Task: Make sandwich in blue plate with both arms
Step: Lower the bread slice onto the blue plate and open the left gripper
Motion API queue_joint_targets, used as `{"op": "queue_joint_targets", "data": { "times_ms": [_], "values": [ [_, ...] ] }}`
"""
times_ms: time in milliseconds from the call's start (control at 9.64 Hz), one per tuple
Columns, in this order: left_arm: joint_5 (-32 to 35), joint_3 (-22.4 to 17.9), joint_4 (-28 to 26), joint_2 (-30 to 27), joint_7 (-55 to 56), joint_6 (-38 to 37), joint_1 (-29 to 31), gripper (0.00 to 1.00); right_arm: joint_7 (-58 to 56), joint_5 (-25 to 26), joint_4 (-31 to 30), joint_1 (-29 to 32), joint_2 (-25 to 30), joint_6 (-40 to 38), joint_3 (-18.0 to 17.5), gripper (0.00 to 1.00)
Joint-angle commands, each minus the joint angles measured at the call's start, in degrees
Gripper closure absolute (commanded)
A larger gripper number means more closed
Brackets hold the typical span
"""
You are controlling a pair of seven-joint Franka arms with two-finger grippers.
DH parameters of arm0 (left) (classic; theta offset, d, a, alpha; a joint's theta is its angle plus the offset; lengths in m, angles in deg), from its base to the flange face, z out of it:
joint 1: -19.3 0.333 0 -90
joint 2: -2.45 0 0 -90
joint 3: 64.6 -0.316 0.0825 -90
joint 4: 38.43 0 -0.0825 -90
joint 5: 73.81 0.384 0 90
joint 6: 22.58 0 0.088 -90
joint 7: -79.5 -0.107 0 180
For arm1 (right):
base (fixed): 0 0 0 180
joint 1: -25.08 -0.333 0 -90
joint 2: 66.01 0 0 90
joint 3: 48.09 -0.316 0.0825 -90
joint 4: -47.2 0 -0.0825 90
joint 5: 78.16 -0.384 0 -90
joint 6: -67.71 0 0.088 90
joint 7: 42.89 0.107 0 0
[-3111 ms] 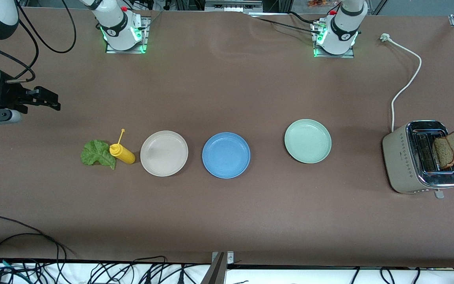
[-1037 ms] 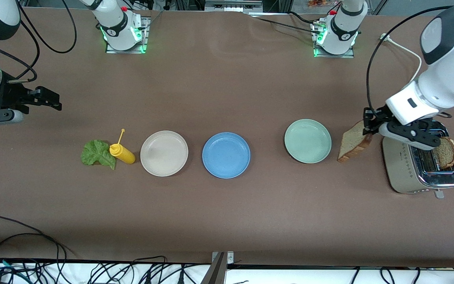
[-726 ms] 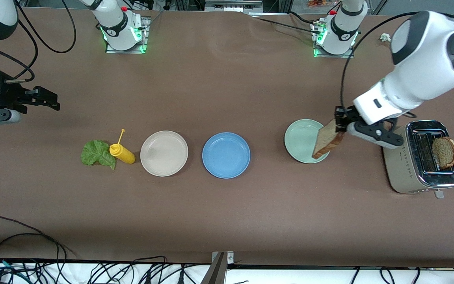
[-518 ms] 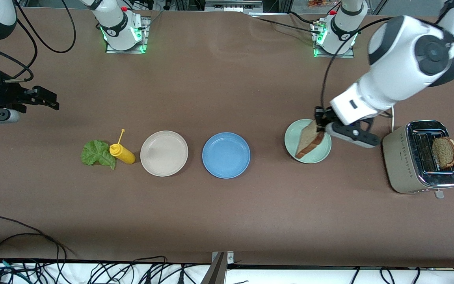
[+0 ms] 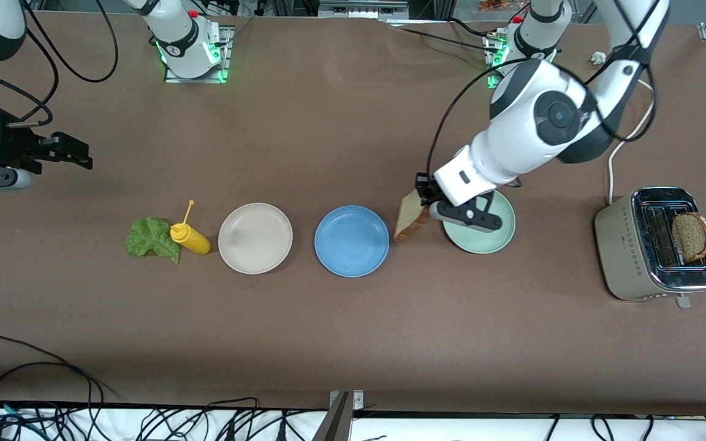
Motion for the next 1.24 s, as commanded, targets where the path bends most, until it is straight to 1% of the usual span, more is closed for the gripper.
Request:
{"op": "queue_joint_targets", "data": {
  "times_ms": [0,207,415,726,829,1037,1141],
  "values": [
    [-3.3,-0.2,3.7,7.1,3.9,4.2,-3.6,1.0,-1.2,-0.1,1.1,0.3,0.1,-1.4,0.0,0.0],
    [-4.0,-0.2,3.8,12.1,5.9,11.1,-6.0,1.0,-1.0,-0.2,1.1,0.3,0.1,-1.4,-0.1,0.0],
    [-6.0,-0.2,3.8,15.9,5.9,15.5,-8.7,1.0,-0.9,-0.3,1.1,0.2,0.1,-1.4,-0.4,0.0],
    [-7.4,-0.3,7.5,21.2,5.7,17.3,-9.7,1.0,-0.6,-0.3,1.1,-0.1,0.1,-1.4,-0.6,0.0],
    [-7.3,-0.4,8.1,22.0,5.7,17.5,-9.7,1.0,-0.5,-0.3,1.0,-0.2,0.1,-1.4,-0.7,0.0],
    [-7.3,-0.6,8.1,23.4,5.4,20.6,-9.7,1.0,-0.4,-0.2,1.1,-0.4,0.1,-1.4,-0.7,0.0],
    [-7.3,-0.6,8.1,23.9,5.4,21.5,-9.7,0.98,-0.3,-0.1,1.1,-0.6,0.0,-1.4,-0.8,0.0]
  ]
}}
